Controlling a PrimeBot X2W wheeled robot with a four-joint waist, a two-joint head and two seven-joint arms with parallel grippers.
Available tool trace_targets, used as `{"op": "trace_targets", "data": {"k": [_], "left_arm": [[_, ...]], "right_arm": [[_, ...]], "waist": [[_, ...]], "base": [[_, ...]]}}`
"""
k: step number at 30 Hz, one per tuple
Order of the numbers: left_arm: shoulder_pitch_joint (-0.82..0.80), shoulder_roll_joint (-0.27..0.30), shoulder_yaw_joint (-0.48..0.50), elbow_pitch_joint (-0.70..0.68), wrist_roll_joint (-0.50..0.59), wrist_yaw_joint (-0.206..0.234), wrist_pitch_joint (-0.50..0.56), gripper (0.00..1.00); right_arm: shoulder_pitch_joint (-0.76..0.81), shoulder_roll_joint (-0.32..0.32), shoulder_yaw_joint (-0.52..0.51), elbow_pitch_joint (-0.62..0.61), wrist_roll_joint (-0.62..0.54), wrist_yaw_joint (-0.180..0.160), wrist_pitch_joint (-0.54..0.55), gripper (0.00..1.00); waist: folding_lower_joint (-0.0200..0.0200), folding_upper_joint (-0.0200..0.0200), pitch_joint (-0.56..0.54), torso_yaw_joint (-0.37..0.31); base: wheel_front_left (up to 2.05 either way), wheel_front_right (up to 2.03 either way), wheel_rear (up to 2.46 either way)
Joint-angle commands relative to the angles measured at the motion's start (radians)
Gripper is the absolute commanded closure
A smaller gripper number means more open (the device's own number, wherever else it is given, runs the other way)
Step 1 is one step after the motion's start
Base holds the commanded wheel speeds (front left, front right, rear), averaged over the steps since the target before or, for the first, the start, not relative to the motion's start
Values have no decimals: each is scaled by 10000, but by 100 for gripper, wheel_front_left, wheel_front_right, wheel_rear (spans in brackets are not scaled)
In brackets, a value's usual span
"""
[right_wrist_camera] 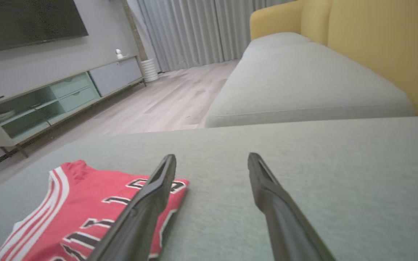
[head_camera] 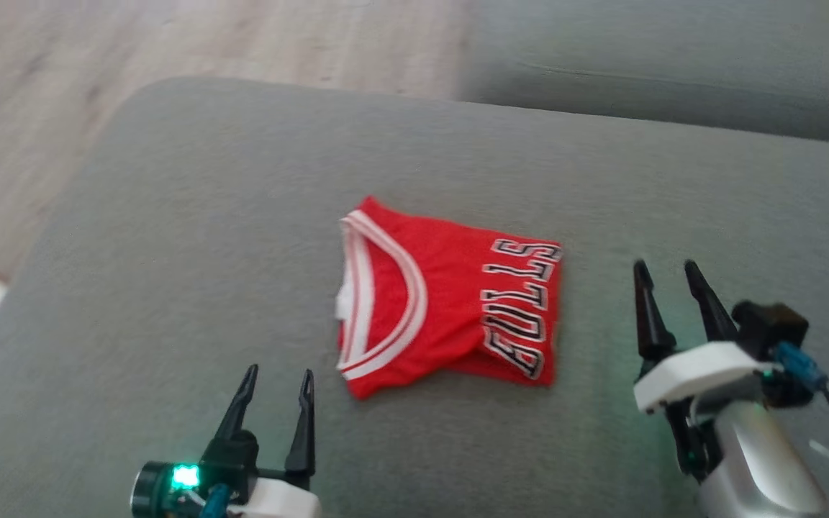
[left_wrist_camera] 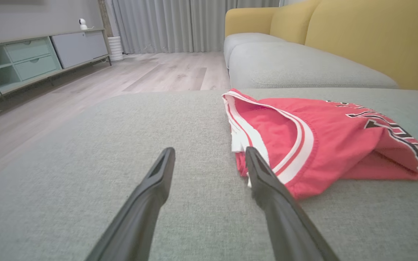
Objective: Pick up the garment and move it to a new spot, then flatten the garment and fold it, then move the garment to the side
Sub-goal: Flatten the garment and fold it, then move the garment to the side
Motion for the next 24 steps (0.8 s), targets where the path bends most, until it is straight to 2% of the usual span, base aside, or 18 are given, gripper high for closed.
{"op": "trace_targets", "data": {"k": [1,4,14,20,24], "left_arm": [[-401,10,488,-283,90,109,-51,0],[-295,10,728,-228,149,188,-51,0],[314,14,1222,-270,366,279,-51,0],[382,13,1246,-304,429,203,-51,0],[254,12,1054,-295,454,100,-51,0]], "right_arm": [[-21,93,81,-410,-238,-7,-110,0],[399,93,-57,-473,-457,-7,-110,0],[1470,93,-22,-673,-463,-7,-110,0],[1529,93,73,-781,-373,-7,-110,0],[1238,93,642,-583,-6,-7,-110,0]], "waist": [[0,0,-94,-799],[0,0,-156,-1227],[0,0,-221,-1974],[0,0,-188,-1964],[0,0,14,-1672]], "base": [[0,0,0],[0,0,0],[0,0,0],[0,0,0],[0,0,0]]}}
